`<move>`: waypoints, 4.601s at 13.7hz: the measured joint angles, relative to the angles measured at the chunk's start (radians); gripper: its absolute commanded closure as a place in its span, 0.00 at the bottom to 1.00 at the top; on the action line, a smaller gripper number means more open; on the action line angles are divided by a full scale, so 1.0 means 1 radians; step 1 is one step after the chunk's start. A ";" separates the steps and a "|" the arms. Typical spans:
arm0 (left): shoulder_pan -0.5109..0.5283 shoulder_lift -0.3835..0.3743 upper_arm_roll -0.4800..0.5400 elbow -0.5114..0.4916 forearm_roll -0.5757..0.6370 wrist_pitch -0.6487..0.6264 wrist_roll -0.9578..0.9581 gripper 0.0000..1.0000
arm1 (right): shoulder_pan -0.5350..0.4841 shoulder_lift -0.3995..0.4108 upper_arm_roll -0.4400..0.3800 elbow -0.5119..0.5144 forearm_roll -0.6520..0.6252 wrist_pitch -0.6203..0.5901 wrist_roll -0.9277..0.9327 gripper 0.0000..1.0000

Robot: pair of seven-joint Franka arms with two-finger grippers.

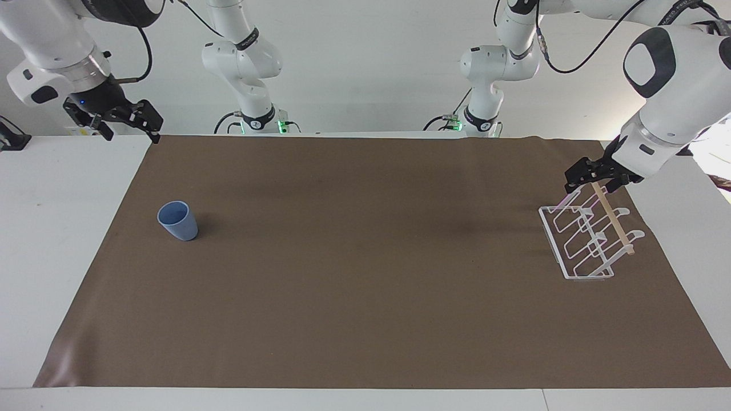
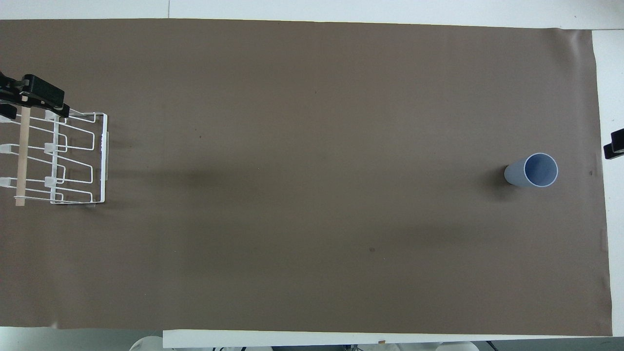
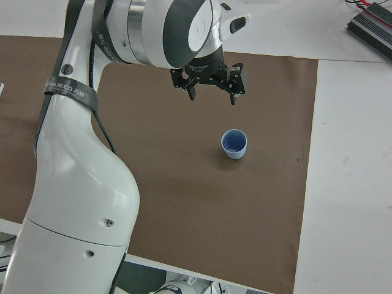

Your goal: Hang cup on cup holder

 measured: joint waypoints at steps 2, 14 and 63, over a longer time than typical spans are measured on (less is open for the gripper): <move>0.000 0.000 0.000 0.000 0.000 0.000 0.000 0.00 | 0.001 0.000 0.000 -0.001 0.000 0.000 0.000 0.00; -0.004 -0.100 -0.004 -0.001 0.003 -0.078 0.000 0.00 | -0.024 -0.022 -0.009 -0.379 0.014 0.475 -0.099 0.06; -0.240 -0.269 -0.072 -0.204 -0.362 0.124 -1.576 0.00 | 0.208 -0.033 0.137 -0.443 1.233 0.433 0.216 1.00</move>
